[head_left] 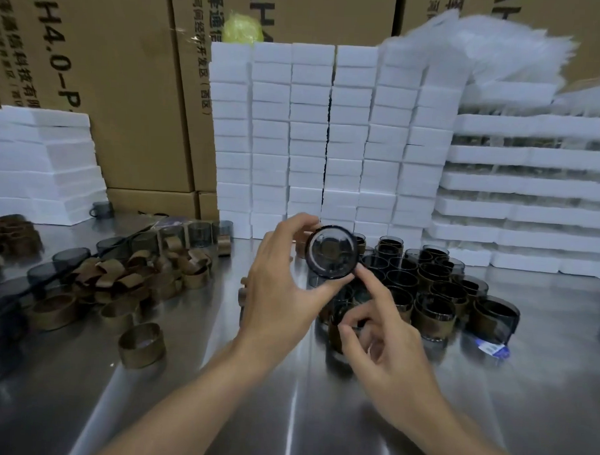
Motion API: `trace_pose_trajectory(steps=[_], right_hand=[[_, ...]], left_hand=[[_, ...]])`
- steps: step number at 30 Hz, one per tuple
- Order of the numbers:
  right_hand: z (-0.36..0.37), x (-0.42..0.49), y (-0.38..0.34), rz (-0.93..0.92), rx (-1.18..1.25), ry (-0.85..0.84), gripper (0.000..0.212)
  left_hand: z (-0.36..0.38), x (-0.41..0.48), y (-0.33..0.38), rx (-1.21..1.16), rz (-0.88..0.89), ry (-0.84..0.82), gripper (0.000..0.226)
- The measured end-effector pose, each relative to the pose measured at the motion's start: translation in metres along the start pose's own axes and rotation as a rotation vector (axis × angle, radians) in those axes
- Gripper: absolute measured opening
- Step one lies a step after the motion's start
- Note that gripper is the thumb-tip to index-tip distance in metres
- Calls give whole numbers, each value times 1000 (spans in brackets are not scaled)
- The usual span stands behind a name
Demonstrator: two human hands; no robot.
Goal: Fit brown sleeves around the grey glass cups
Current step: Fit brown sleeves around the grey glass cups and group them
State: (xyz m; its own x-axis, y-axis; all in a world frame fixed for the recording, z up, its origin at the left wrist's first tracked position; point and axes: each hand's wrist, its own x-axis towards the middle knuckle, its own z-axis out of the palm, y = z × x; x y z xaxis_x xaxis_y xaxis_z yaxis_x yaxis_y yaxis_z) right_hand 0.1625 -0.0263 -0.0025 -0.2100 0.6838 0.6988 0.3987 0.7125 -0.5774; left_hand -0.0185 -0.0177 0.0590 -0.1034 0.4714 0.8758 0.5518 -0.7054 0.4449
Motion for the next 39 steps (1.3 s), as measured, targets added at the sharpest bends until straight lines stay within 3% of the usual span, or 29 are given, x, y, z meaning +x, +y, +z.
trace_pose_trajectory(steps=[7,10,12,15,17,21,28,31,35,37,39], right_hand=[[-6,-1,-6,-36,20,17,85],[-7,-1,-8,-26,33,15,86],[-9,-1,-11,-30,30,12,86],[-9,-1,-16,-74,-11,-23,87],[-9,-2,-19,-111,-72,-56,87],[-12,-2,-21,-153,-157,-67,84],[-17,0,-30,-163,-203,-57,83],[-18,1,-39,-177,-345,-40,88],[-19,2,-45,-15,-366,-53,94],[-17,3,-57,-104,-526,-72,90],[-17,4,-57,-111,-540,-57,89]], left_hand=[[4,-5,26,-49,95,87,65],[5,-4,26,-114,25,58,64],[6,-1,27,-402,-280,-11,60],[4,9,30,-1185,-1049,-249,66],[3,10,28,-1357,-1255,-294,76],[8,6,26,-1374,-1292,-264,85],[8,5,22,-1370,-1258,-289,78],[10,1,20,-1308,-1247,-285,80],[15,-4,22,-1251,-1241,-320,77],[16,-5,23,-1227,-1240,-355,76],[17,-6,24,-1235,-1234,-379,71]])
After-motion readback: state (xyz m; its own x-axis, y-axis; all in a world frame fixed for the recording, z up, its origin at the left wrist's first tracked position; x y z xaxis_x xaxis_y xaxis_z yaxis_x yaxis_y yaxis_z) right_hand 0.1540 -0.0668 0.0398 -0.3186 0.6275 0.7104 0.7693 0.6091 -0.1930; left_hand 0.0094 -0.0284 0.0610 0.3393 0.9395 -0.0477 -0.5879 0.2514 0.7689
